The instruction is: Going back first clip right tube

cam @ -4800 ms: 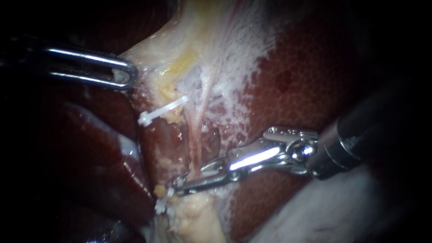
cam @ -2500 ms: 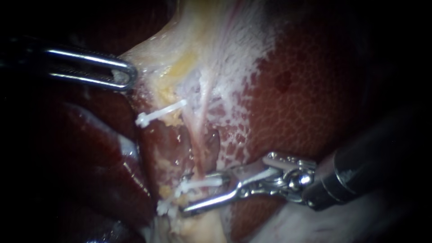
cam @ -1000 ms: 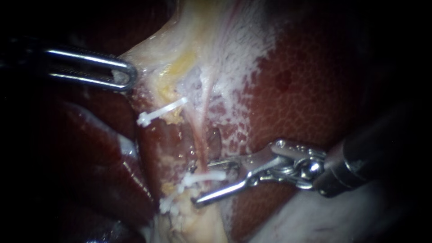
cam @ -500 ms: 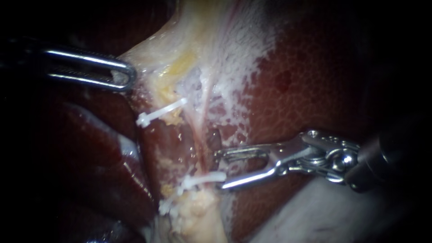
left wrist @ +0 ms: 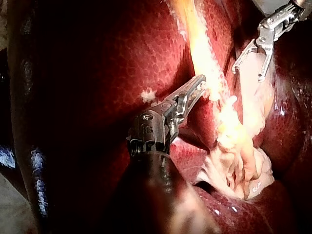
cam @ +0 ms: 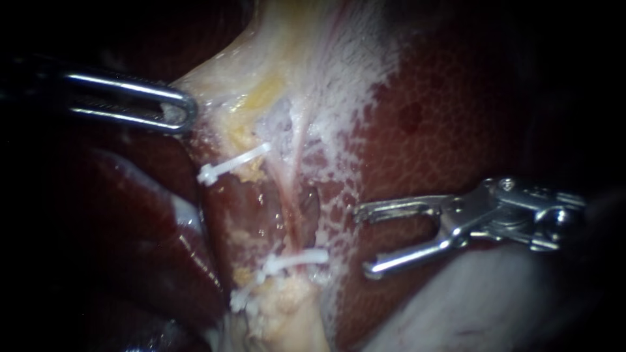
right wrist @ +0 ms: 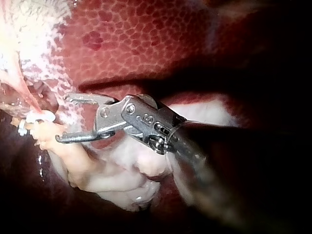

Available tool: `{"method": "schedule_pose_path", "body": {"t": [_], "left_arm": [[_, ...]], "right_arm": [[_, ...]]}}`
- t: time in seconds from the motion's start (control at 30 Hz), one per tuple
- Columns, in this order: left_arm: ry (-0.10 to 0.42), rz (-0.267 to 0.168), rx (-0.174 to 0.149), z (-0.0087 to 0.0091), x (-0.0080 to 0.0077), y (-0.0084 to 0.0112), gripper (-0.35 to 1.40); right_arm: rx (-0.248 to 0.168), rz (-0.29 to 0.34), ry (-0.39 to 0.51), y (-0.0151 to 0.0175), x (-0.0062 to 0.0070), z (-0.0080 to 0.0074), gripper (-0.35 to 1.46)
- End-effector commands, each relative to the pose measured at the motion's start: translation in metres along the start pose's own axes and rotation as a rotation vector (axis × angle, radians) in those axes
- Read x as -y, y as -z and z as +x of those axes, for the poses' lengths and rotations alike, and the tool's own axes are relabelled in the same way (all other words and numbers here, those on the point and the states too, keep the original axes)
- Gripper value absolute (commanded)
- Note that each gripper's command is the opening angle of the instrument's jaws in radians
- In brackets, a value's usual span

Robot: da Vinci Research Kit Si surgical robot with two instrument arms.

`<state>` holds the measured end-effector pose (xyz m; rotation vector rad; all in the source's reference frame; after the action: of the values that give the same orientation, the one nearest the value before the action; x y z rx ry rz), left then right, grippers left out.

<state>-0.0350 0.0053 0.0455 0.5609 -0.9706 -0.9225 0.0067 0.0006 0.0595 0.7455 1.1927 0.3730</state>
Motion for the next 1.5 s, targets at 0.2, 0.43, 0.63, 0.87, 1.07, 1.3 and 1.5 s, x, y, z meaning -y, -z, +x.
{"method": "schedule_pose_path", "body": {"t": [0.2,0.43,0.63,0.87,1.07,1.3,1.5], "left_arm": [[-0.001,0.001,-0.001,0.0001,0.0000,-0.0001,-0.35],[-0.002,0.003,-0.001,0.0003,-0.0001,-0.0003,-0.35],[-0.004,0.004,-0.002,0.0007,0.0000,-0.0008,-0.35],[-0.020,0.015,-0.005,0.0023,-0.0007,-0.0026,-0.35],[-0.008,0.023,-0.015,0.0040,-0.0024,-0.0049,-0.35],[0.004,0.042,-0.040,0.0054,-0.0028,-0.0084,-0.35],[0.008,0.051,-0.055,0.0060,-0.0025,-0.0099,-0.35]], "right_arm": [[0.014,-0.023,0.029,0.0017,0.0000,0.0015,0.60],[0.014,-0.024,0.037,0.0015,0.0004,0.0021,0.60],[0.015,-0.026,0.043,0.0014,0.0006,0.0022,0.60],[0.015,-0.029,0.049,0.0011,0.0005,0.0021,0.60],[0.015,-0.029,0.054,0.0012,0.0005,0.0021,0.60],[0.015,-0.028,0.055,0.0014,0.0006,0.0020,0.60],[0.016,-0.029,0.060,0.0015,0.0006,0.0020,0.60]]}}
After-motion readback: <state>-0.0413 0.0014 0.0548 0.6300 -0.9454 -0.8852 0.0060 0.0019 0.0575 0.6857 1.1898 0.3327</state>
